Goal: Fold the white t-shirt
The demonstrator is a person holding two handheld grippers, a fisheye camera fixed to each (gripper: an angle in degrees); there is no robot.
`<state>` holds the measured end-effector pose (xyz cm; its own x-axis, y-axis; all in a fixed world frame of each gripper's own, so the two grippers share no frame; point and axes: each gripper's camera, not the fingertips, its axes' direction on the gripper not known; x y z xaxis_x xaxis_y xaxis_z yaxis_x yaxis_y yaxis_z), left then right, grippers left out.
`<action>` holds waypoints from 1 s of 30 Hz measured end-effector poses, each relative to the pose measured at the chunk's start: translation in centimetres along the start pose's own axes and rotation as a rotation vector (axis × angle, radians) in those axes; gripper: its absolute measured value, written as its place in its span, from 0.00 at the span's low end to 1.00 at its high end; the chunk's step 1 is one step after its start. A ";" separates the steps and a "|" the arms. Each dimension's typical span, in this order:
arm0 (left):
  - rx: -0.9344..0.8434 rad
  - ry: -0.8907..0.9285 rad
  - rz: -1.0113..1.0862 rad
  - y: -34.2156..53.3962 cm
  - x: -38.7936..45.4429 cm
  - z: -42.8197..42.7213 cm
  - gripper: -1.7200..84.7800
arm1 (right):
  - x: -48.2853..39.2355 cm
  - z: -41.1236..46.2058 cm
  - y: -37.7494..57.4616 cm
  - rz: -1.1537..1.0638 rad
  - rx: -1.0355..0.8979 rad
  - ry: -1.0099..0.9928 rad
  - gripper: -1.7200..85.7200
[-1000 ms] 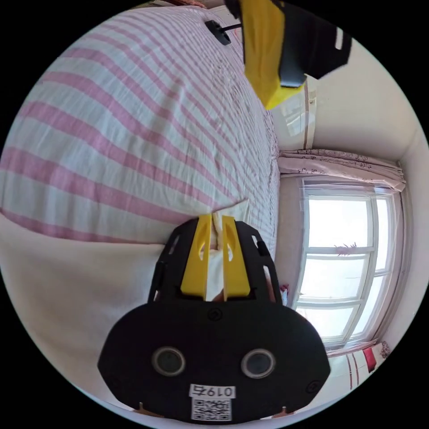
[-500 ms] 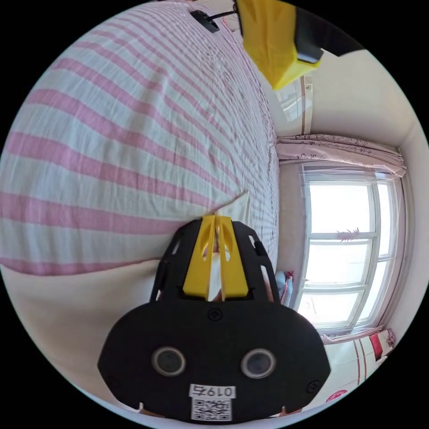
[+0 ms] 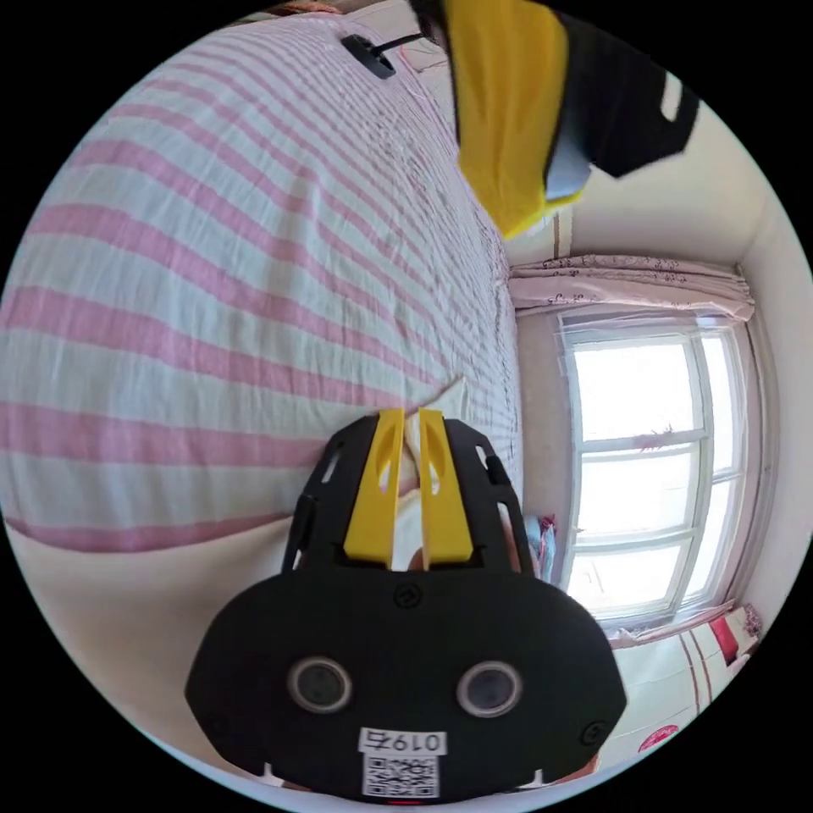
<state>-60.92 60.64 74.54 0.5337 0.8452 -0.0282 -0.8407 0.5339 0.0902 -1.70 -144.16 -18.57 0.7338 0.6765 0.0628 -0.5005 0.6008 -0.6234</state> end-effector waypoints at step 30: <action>-0.286 0.074 0.389 10.6 5.5 -1.9 0.04 | 17.2 -32.7 74.0 1.791 -0.045 -0.607 0.11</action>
<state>-67.06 71.03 73.47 0.1755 0.9774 -0.1181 -0.9735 0.1544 -0.1688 -11.07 -102.04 -89.11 -0.8119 0.4499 -0.3721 -0.3677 -0.8891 -0.2727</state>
